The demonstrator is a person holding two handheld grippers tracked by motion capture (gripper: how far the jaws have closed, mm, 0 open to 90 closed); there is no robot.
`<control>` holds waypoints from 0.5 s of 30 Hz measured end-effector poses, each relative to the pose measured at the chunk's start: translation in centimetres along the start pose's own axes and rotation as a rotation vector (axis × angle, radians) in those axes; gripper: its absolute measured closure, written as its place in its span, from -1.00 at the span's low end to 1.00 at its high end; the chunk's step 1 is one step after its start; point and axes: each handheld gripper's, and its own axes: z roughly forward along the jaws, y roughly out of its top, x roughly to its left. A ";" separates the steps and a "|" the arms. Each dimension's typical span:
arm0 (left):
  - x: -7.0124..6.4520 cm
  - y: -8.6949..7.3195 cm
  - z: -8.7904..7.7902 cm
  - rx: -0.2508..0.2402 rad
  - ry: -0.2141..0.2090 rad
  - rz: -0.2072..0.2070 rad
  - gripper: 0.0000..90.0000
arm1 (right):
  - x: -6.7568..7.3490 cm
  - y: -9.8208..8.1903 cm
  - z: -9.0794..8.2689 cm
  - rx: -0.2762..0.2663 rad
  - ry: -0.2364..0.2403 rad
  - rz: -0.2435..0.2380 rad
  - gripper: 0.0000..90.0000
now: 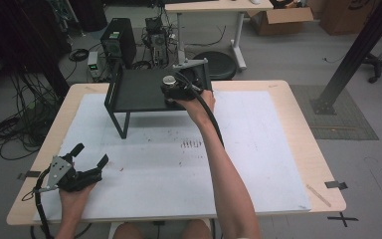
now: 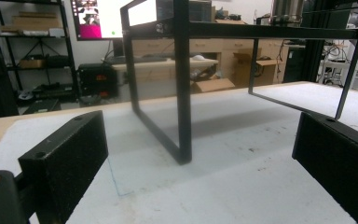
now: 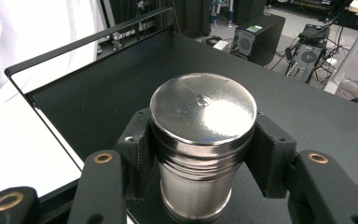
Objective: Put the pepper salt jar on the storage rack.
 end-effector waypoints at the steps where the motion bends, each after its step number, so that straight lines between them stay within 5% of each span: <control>1: 0.0 0.0 0.0 0.000 0.000 0.000 -0.92 | 0.0 0.0 0.0 0.001 0.002 0.001 0.06; 15: 0.0 0.0 0.0 0.000 0.000 0.001 -0.92 | 0.2 0.4 -0.1 0.009 0.026 0.013 -0.41</control>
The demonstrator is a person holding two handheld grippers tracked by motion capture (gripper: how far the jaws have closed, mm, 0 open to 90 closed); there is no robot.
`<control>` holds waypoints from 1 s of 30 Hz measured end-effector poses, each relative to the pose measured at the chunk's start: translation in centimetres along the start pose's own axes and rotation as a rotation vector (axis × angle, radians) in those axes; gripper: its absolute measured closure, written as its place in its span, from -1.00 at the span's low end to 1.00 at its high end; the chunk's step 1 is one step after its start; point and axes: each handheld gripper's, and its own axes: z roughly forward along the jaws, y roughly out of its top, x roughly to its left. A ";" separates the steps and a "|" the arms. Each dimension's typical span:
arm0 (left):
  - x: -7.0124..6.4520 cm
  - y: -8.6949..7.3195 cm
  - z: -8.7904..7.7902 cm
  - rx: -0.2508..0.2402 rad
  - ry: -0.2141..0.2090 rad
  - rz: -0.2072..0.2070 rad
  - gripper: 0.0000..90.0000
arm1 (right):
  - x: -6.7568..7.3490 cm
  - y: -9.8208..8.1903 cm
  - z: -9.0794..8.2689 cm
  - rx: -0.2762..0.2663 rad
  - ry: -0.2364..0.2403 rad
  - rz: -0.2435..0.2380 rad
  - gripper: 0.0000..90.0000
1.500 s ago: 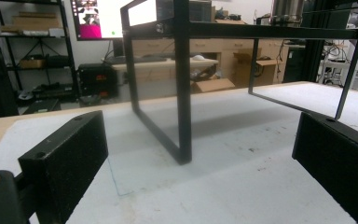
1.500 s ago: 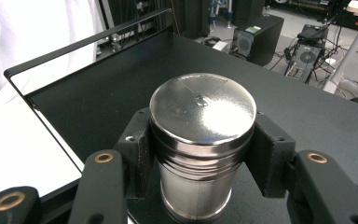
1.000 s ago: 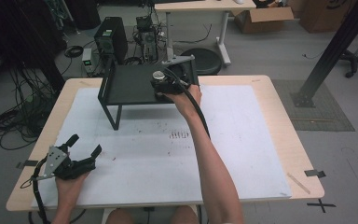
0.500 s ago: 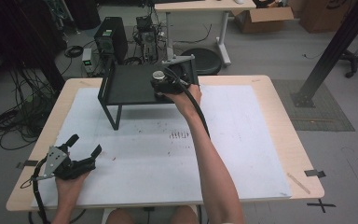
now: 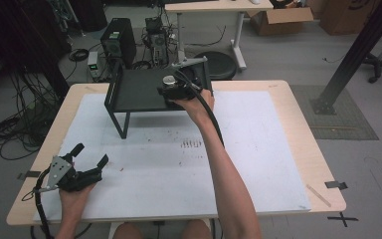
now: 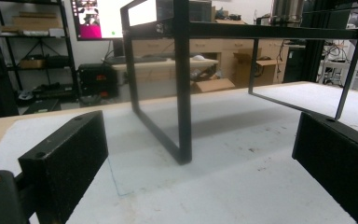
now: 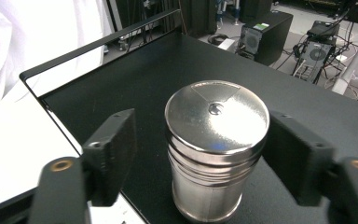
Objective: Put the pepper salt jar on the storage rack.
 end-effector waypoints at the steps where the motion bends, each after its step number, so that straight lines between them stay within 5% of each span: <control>1: 0.0 0.0 0.0 -0.001 0.000 -0.001 -0.92 | 0.0 0.0 0.0 0.001 -0.001 0.003 -0.46; 12: 0.0 0.0 0.0 -0.002 0.000 -0.001 -0.92 | 0.1 -0.2 -0.2 -0.011 -0.019 0.026 -0.98; 30: 0.0 0.0 0.0 -0.002 0.000 -0.001 -0.92 | 0.8 -0.3 -2.3 -0.053 -0.040 0.001 -1.00</control>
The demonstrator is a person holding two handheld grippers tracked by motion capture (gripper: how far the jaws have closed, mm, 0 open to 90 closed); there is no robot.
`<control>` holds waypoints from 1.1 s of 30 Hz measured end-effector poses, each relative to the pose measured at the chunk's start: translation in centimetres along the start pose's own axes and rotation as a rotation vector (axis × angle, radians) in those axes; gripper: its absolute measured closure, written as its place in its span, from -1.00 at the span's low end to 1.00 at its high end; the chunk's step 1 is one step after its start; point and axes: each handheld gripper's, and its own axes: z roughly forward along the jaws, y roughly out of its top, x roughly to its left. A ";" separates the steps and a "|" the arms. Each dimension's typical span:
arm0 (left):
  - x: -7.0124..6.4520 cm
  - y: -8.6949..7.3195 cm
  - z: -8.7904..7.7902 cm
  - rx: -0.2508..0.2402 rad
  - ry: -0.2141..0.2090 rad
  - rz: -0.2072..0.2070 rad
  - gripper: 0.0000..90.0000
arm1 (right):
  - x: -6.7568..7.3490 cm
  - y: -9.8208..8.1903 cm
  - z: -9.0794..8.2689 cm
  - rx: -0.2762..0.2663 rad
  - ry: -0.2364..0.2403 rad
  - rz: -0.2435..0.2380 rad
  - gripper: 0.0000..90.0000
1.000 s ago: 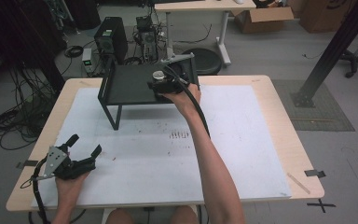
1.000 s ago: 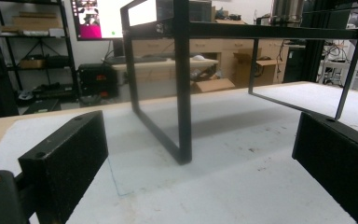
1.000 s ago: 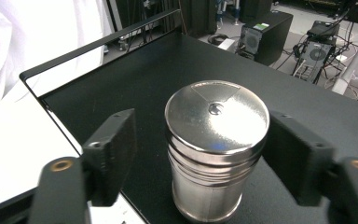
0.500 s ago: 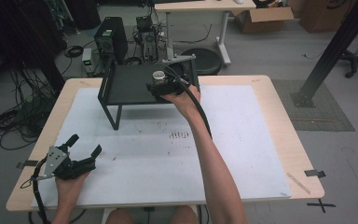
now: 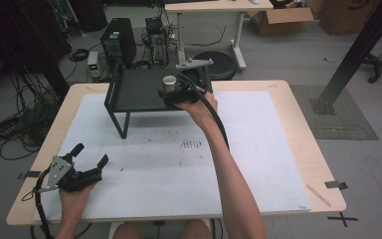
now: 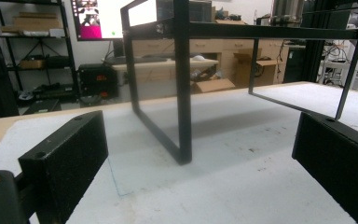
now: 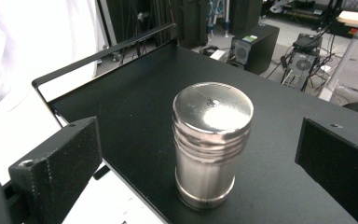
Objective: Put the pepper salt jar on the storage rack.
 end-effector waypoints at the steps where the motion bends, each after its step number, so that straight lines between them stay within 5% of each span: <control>1: 0.0 0.0 0.0 0.000 0.001 -0.001 -0.92 | 0.0 -0.1 -0.2 -0.005 0.001 0.000 -1.00; 15: 0.0 0.0 0.0 0.003 0.001 -0.002 -0.91 | -0.2 -2.0 -2.9 -0.040 -0.026 0.005 -0.99; 33: 0.0 0.0 0.0 0.006 0.001 -0.001 -0.91 | -1.3 -6.9 -6.9 -0.117 -0.064 0.049 -0.97</control>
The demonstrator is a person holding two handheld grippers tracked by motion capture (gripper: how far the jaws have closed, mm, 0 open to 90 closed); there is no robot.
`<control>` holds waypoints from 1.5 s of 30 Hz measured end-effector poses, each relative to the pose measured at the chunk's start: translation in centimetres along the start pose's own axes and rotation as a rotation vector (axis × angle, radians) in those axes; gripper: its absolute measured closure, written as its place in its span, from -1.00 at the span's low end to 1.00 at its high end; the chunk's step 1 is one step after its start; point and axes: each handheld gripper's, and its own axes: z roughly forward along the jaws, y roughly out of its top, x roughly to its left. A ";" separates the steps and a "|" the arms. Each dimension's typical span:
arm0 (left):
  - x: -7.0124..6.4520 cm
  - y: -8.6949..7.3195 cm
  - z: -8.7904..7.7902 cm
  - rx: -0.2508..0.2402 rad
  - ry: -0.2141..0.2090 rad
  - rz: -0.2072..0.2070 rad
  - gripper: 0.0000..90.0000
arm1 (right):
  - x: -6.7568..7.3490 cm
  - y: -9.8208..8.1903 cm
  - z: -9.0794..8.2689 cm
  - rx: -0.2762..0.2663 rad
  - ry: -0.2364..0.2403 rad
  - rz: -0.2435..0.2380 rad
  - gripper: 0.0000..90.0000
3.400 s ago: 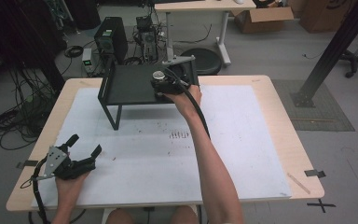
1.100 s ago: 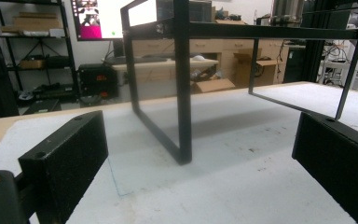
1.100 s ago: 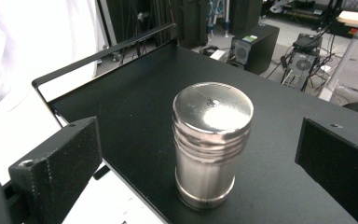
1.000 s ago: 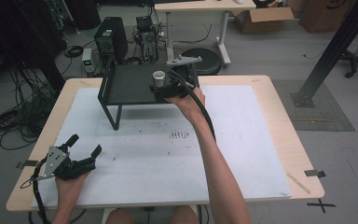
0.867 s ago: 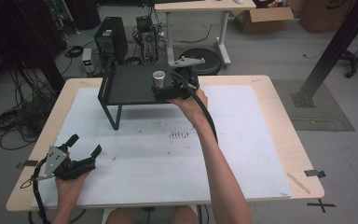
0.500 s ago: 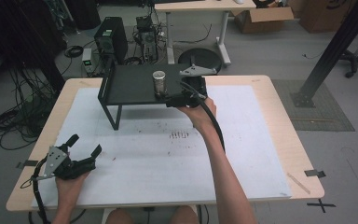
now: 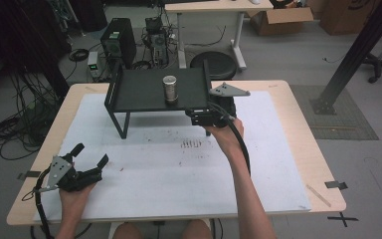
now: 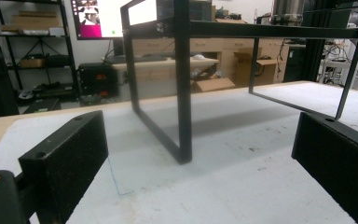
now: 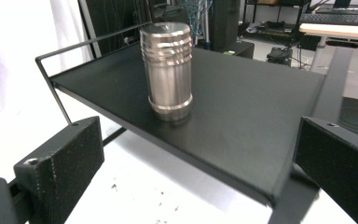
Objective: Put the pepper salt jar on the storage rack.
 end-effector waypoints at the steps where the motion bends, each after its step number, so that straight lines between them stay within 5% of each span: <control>1: 0.0 0.0 0.0 0.000 0.000 0.000 -0.91 | -0.1 -0.3 -0.1 0.000 0.000 0.002 -0.97; 21: 0.0 0.0 0.0 -0.002 0.001 0.001 -0.91 | -1.5 -5.8 -3.6 0.002 -0.063 0.033 -0.94; 45: 0.0 0.0 0.0 -0.004 0.001 -0.001 -0.91 | -2.7 -12.5 -5.9 0.001 -0.156 0.089 -0.93</control>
